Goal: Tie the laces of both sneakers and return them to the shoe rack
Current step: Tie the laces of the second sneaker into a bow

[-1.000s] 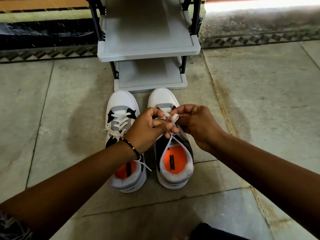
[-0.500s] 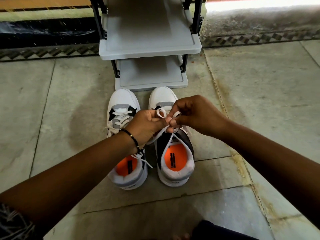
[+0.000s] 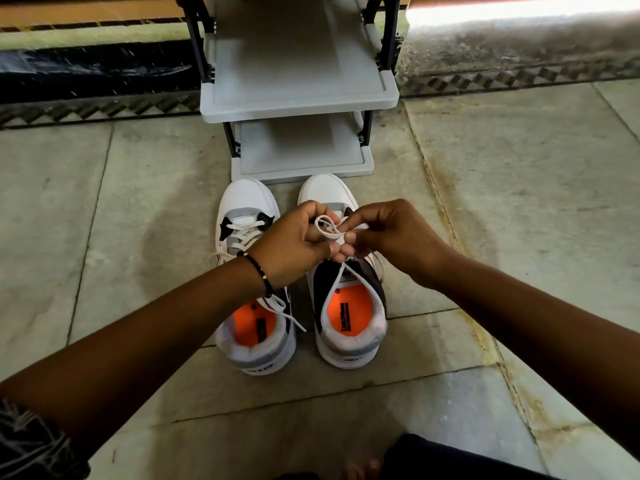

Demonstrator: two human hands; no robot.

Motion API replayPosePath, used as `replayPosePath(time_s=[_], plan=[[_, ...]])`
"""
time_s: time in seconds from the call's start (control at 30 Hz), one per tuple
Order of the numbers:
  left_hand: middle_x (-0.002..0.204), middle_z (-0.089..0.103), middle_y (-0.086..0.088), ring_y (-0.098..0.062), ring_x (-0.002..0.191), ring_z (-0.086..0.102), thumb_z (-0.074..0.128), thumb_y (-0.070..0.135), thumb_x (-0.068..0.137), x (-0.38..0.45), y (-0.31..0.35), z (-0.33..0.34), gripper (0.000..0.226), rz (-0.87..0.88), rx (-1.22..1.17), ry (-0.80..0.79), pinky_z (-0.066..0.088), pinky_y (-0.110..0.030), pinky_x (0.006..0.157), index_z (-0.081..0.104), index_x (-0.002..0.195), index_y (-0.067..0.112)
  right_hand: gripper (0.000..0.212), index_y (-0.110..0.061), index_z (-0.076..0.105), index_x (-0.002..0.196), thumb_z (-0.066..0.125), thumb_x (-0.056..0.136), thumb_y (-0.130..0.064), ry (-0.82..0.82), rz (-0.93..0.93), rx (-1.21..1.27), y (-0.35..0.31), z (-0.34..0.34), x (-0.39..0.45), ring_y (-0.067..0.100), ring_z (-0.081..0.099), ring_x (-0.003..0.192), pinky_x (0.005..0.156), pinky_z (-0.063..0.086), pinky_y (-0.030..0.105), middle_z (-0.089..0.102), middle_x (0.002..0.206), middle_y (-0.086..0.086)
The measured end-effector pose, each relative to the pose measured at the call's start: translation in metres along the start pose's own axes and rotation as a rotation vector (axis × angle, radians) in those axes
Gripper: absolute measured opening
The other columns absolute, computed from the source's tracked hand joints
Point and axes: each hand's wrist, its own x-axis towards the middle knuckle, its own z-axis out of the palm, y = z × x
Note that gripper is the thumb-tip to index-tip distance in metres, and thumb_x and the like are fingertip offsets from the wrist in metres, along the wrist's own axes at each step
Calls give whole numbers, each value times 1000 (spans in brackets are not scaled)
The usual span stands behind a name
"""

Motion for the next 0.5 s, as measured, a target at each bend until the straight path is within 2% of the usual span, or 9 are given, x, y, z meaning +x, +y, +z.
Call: replayPosePath(time_s=[0.07,0.1,0.13,0.2,0.27,0.37,0.43,0.5], plan=[[75,63,-1,-3,63,63,46,-8,88,0,2,2,28,-44,40,-21,50,-18,62,46,88,20,11,3,68,85,60,81,8,2,9,114,5,1,-2,16,61,64,60,52,23,67,69,12],[71,61,1,1,58,61,44,-7,90,1,2,3,27,-74,33,-18,45,-18,57,46,85,20,11,2,68,83,60,81,8,6,-11,120,6,1,-2,13,61,64,60,51,22,67,70,10],[66,60,2,1,54,59,42,-7,90,1,2,4,27,-114,-11,-3,41,-21,55,47,82,19,11,-1,69,83,61,81,6,15,-62,58,6,1,-3,12,63,66,62,51,22,69,72,8],[54,62,6,-1,48,56,42,-5,90,3,3,6,26,-205,-144,44,34,-23,54,48,78,17,13,-7,72,83,63,80,3,43,-266,-237,5,-1,-4,11,66,73,68,51,20,72,78,6],[52,64,7,-3,49,56,41,-2,91,4,3,7,25,-256,-216,58,32,-22,54,49,78,18,15,-7,72,85,62,79,2,19,-483,-498,1,-5,-4,8,62,77,70,44,7,73,81,6],[59,62,6,-5,56,57,41,0,93,4,2,9,26,-223,-169,42,36,-18,51,46,77,19,15,-6,72,86,59,79,-3,-67,-552,-595,-5,-9,-5,9,58,79,70,38,1,73,80,6],[56,66,9,-2,57,60,46,-2,91,3,-2,7,23,-199,-168,59,44,-16,55,47,81,19,15,-8,73,87,60,79,-5,-89,-535,-609,-7,-11,-6,11,62,77,69,38,3,73,82,6],[72,68,4,-10,72,62,52,-4,86,1,-4,5,23,-192,-194,57,48,-25,72,50,86,18,15,-9,73,88,63,78,-4,-103,-533,-652,-9,-12,-6,15,64,76,67,39,6,73,81,6]])
